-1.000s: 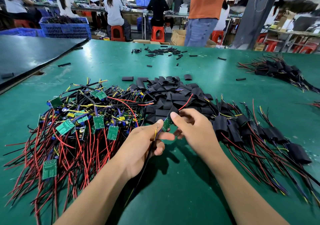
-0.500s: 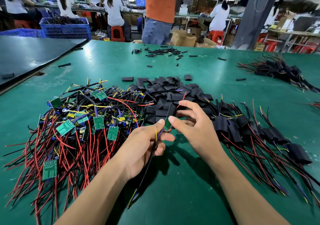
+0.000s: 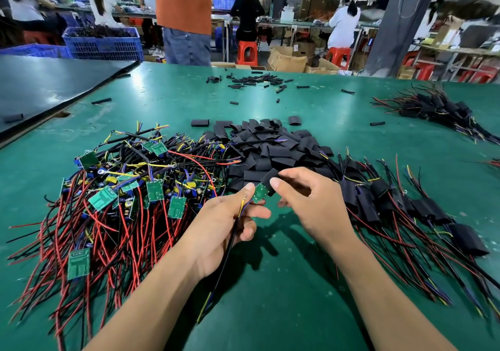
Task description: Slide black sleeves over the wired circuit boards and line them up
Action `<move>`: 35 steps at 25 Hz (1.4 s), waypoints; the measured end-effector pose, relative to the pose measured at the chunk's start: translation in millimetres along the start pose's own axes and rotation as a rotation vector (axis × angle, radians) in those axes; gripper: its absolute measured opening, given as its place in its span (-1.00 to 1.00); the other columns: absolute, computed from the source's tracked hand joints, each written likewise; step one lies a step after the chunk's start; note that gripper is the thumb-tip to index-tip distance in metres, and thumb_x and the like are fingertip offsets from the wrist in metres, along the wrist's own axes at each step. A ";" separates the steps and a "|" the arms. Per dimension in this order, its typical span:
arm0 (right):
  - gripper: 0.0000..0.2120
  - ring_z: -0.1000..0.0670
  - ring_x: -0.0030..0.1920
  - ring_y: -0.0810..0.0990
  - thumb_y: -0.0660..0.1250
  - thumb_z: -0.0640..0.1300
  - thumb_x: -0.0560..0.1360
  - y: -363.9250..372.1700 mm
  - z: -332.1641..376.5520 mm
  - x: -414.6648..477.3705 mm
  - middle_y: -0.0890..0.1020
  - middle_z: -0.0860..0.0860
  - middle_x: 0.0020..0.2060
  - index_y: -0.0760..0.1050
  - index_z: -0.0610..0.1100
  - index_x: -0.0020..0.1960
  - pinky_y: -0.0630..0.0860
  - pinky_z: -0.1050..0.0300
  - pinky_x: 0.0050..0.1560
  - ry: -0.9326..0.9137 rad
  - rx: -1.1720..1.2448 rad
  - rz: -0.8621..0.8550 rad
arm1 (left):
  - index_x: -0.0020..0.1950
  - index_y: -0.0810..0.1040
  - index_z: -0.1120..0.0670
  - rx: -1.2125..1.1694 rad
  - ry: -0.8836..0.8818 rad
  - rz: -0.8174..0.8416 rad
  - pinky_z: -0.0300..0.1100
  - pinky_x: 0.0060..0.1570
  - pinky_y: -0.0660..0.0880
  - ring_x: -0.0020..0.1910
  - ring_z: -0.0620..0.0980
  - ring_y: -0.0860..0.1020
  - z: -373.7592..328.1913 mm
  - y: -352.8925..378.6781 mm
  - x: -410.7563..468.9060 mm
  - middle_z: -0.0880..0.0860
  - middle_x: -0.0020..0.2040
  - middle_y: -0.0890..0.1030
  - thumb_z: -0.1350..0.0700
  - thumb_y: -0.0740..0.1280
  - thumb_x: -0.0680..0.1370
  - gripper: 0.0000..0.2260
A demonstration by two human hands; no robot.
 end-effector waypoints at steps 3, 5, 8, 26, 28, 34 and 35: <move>-0.93 -0.05 -0.32 0.70 0.41 -0.18 0.56 -4.6 0.6 1.9 0.71 -0.06 -0.27 0.65 -0.05 -0.06 0.58 0.14 -0.21 0.034 0.120 0.033 | -0.01 0.60 0.26 -0.021 -0.002 -0.014 -0.29 -0.47 0.37 -0.58 -0.07 0.34 -1.0 0.5 0.2 0.08 -0.25 0.69 -0.06 0.32 0.57 -0.64; -0.92 -0.07 -0.29 0.71 0.40 -0.19 0.57 -5.3 1.3 2.8 0.72 -0.09 -0.24 0.66 -0.06 -0.05 0.59 0.15 -0.21 0.047 0.159 0.071 | -0.03 0.61 0.25 -0.033 0.004 -0.019 -0.29 -0.47 0.37 -0.57 -0.07 0.33 -1.4 0.8 -0.1 0.08 -0.24 0.69 -0.06 0.32 0.57 -0.65; -0.95 -0.06 -0.21 0.73 0.43 -0.08 0.55 2.7 1.9 -0.2 0.73 -0.02 -0.19 0.66 -0.01 -0.01 0.61 0.15 -0.18 0.059 0.179 0.077 | -0.12 0.58 0.18 -0.040 0.029 -0.018 -0.29 -0.48 0.37 -0.55 -0.05 0.33 -1.5 -1.5 0.4 0.11 -0.23 0.68 -0.03 0.34 0.57 -0.73; -0.64 -0.13 0.01 0.73 0.36 -0.12 0.45 21.1 5.1 -3.0 0.71 -0.20 0.06 0.55 -0.25 0.20 0.65 0.07 -0.04 0.387 0.852 0.187 | -0.17 0.68 -0.03 0.458 0.481 -0.307 -0.33 -0.49 0.34 -0.57 -0.10 0.44 1.2 0.7 -6.3 -0.04 -0.53 0.53 0.10 0.53 0.45 -0.94; -0.64 -0.13 -0.01 0.73 0.37 -0.15 0.44 20.5 4.4 -2.3 0.71 -0.22 0.04 0.54 -0.27 0.19 0.65 0.07 -0.02 0.377 0.862 0.193 | -0.19 0.69 -0.05 0.431 0.476 -0.299 -0.32 -0.47 0.36 -0.56 -0.08 0.44 1.6 0.3 -6.0 -0.02 -0.52 0.53 0.09 0.52 0.46 -0.94; -0.79 -0.08 -0.03 0.70 0.34 -0.23 0.59 22.8 -2.4 -2.0 0.72 -0.18 0.03 0.60 -0.16 0.22 0.64 0.01 0.11 0.264 0.562 0.141 | -0.23 0.65 -0.06 0.483 0.468 -0.382 -0.20 -0.36 0.44 -0.49 -0.11 0.49 4.3 -3.2 -2.9 -0.09 -0.44 0.61 0.02 0.55 0.42 -0.90; -0.79 -0.10 0.01 0.68 0.34 -0.22 0.60 23.9 -3.6 -2.9 0.72 -0.14 0.01 0.62 -0.09 0.21 0.62 -0.04 0.18 0.234 0.440 0.126 | -0.25 0.65 -0.04 0.493 0.472 -0.408 -0.16 -0.34 0.47 -0.48 -0.10 0.49 4.8 -4.3 -2.2 -0.09 -0.44 0.61 0.02 0.56 0.41 -0.88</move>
Point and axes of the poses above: each hand's wrist, its own x-axis towards the middle knuckle, its own y-axis out of the palm, z = x × y, the point moved 2 cm from there along x, towards the middle knuckle
